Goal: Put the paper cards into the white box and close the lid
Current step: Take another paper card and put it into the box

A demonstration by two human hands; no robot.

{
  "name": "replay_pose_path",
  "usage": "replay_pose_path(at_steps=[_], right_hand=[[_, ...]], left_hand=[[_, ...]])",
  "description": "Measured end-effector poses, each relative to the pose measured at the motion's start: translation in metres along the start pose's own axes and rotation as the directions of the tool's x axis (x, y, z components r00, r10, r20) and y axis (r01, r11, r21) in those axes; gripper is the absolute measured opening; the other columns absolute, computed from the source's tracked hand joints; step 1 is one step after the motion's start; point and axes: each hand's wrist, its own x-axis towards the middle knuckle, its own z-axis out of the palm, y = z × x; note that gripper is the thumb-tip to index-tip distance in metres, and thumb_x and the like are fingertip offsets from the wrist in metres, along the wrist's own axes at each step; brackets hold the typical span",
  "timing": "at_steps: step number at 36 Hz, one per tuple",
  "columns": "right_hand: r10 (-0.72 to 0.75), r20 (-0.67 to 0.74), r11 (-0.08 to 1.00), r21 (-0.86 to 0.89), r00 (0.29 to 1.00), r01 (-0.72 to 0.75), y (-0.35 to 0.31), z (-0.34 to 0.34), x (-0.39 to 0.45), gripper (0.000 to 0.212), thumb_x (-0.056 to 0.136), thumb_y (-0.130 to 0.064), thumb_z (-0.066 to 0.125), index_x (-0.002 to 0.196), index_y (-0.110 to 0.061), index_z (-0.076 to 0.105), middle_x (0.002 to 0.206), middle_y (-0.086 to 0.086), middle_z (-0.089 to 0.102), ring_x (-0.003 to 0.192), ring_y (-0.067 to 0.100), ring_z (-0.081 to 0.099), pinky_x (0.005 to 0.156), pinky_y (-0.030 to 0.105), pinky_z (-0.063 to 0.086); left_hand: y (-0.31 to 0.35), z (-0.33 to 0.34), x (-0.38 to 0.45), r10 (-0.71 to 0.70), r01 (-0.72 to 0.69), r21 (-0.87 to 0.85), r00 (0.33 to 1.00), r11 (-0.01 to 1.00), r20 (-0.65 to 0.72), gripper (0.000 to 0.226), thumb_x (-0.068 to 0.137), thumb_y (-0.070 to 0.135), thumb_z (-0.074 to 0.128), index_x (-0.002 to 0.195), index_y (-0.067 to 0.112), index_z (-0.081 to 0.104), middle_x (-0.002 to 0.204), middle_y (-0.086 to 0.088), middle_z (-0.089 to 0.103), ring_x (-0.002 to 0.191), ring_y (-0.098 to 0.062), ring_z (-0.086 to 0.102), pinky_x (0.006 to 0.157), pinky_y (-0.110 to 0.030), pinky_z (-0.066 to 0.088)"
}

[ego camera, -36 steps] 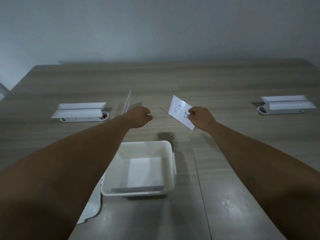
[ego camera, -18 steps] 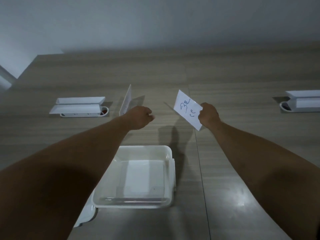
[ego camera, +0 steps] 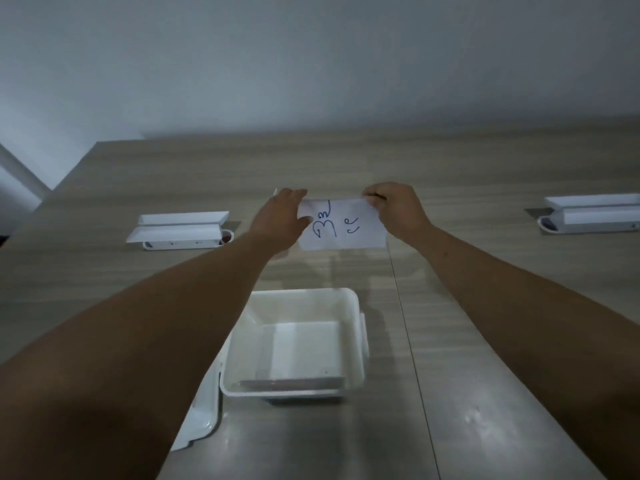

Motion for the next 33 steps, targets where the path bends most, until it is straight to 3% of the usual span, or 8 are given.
replay_pose_path(at_steps=[6, 13, 18, 23, 28, 33], right_hand=[[-0.079, 0.022, 0.997, -0.023, 0.997, 0.08, -0.057, -0.01, -0.027, 0.022, 0.089, 0.0, 0.056, 0.105, -0.001, 0.072, 0.112, 0.014, 0.071, 0.108, 0.023, 0.063, 0.087, 0.013, 0.037], [-0.019, 0.101, 0.999, -0.025, 0.995, 0.022, -0.095, 0.002, -0.082, 0.026, 0.086, 0.006, 0.055, 0.103, -0.002, 0.073, 0.111, 0.014, 0.072, 0.101, 0.017, 0.063, 0.09, 0.024, 0.046], [-0.047, 0.146, 0.977, -0.199, 0.988, 0.076, -0.104, 0.024, -0.122, 0.024, 0.086, 0.0, 0.059, 0.104, -0.004, 0.073, 0.1, 0.017, 0.071, 0.095, 0.026, 0.063, 0.079, 0.017, 0.037], [-0.021, 0.197, 0.963, -0.26, 0.98, 0.073, -0.102, 0.044, -0.155, 0.022, 0.09, -0.01, 0.06, 0.108, -0.009, 0.072, 0.1, 0.015, 0.069, 0.098, 0.026, 0.061, 0.082, 0.022, 0.038], [0.038, 0.26, 0.958, -0.285, 0.965, 0.039, -0.093, 0.066, -0.186, 0.022, 0.089, -0.008, 0.06, 0.107, -0.01, 0.073, 0.105, 0.011, 0.07, 0.101, 0.023, 0.062, 0.082, 0.019, 0.035], [0.104, 0.382, 0.95, -0.312, 0.918, 0.022, -0.077, 0.085, -0.205, 0.022, 0.088, -0.009, 0.062, 0.107, -0.012, 0.073, 0.112, 0.005, 0.071, 0.104, 0.019, 0.063, 0.089, 0.023, 0.044]], left_hand=[[-0.008, -0.035, -0.03, -0.016, 0.006, -0.155, 0.998, 0.988, -0.062, 0.021, 0.086, 0.024, 0.064, 0.102, 0.014, 0.072, 0.106, -0.013, 0.072, 0.101, -0.033, 0.065, 0.083, -0.033, 0.048], [-0.032, -0.055, -0.094, 0.011, -0.024, -0.301, 0.999, 0.953, -0.044, 0.017, 0.08, 0.014, 0.07, 0.093, 0.008, 0.078, 0.092, -0.012, 0.076, 0.08, -0.018, 0.063, 0.069, -0.023, 0.038], [-0.056, -0.042, -0.134, 0.032, -0.021, -0.323, 0.999, 0.946, 0.028, 0.02, 0.083, 0.016, 0.07, 0.1, 0.008, 0.077, 0.101, -0.01, 0.076, 0.09, -0.018, 0.066, 0.075, -0.02, 0.038], [-0.077, -0.018, -0.161, 0.049, -0.012, -0.314, 0.993, 0.949, 0.11, 0.024, 0.086, 0.017, 0.069, 0.108, 0.009, 0.075, 0.112, -0.009, 0.075, 0.106, -0.021, 0.067, 0.084, -0.02, 0.041], [-0.091, 0.008, -0.187, 0.102, -0.051, -0.234, 0.972, 0.971, 0.211, 0.022, 0.089, 0.015, 0.063, 0.106, 0.009, 0.075, 0.111, -0.008, 0.074, 0.102, -0.024, 0.066, 0.08, -0.023, 0.041], [-0.102, 0.034, -0.202, 0.098, -0.052, -0.154, 0.945, 0.987, 0.312, 0.02, 0.091, 0.018, 0.06, 0.102, 0.012, 0.075, 0.107, -0.006, 0.074, 0.101, -0.026, 0.065, 0.08, -0.027, 0.043]])
